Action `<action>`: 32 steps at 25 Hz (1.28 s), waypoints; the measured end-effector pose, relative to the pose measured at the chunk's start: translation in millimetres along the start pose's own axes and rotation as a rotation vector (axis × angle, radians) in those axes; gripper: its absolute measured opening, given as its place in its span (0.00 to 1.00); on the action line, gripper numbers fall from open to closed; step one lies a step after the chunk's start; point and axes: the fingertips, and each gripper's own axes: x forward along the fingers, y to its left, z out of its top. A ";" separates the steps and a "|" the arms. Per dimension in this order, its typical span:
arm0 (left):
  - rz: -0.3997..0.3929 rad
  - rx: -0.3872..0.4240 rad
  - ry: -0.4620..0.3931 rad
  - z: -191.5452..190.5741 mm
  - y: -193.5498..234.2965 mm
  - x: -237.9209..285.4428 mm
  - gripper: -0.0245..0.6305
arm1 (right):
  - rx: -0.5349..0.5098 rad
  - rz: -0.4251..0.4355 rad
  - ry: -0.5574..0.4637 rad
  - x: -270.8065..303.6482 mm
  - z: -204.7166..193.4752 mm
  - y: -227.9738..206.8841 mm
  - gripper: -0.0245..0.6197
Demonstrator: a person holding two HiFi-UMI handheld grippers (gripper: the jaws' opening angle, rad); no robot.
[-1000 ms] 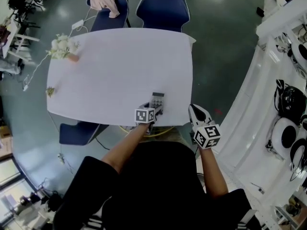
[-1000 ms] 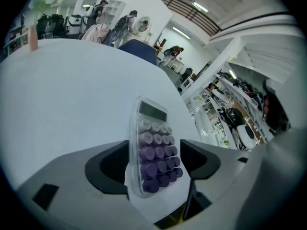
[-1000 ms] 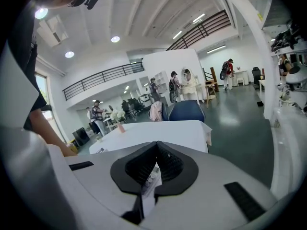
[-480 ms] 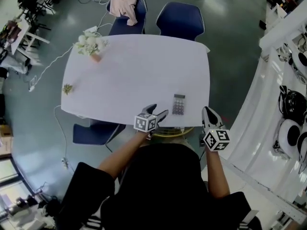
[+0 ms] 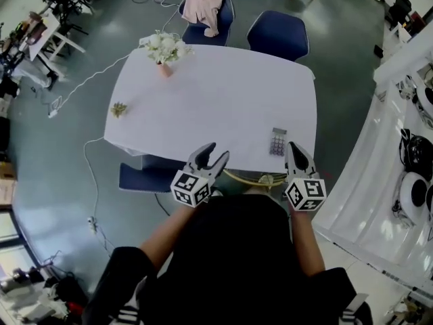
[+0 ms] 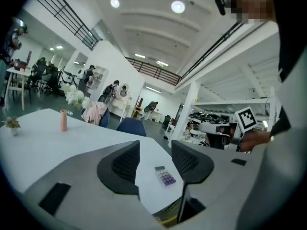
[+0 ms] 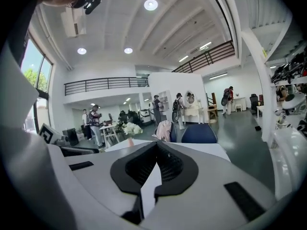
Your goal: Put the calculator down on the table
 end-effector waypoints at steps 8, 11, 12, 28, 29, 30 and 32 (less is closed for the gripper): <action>0.130 0.118 -0.204 65.0 26.3 -79.1 0.09 | -0.072 0.059 -0.036 -5.2 17.6 66.5 0.03; 0.140 0.162 -0.243 85.2 23.1 -97.6 0.07 | -0.096 0.075 -0.061 -8.0 25.2 84.7 0.03; 0.144 0.167 -0.253 88.8 22.6 -102.8 0.07 | -0.104 0.077 -0.069 -9.1 26.4 89.9 0.03; 0.081 0.147 -0.230 69.4 -1.5 -112.3 0.06 | -0.159 -0.014 -0.042 -45.7 11.5 92.8 0.03; 0.073 0.148 -0.230 69.7 -3.6 -109.7 0.06 | -0.160 -0.022 -0.042 -48.2 11.9 90.1 0.03; 0.064 0.148 -0.230 69.7 -5.5 -107.1 0.06 | -0.158 -0.031 -0.041 -50.7 11.7 87.3 0.03; 0.049 0.142 -0.226 68.2 -8.5 -101.7 0.06 | -0.150 -0.048 -0.038 -55.5 9.4 81.6 0.03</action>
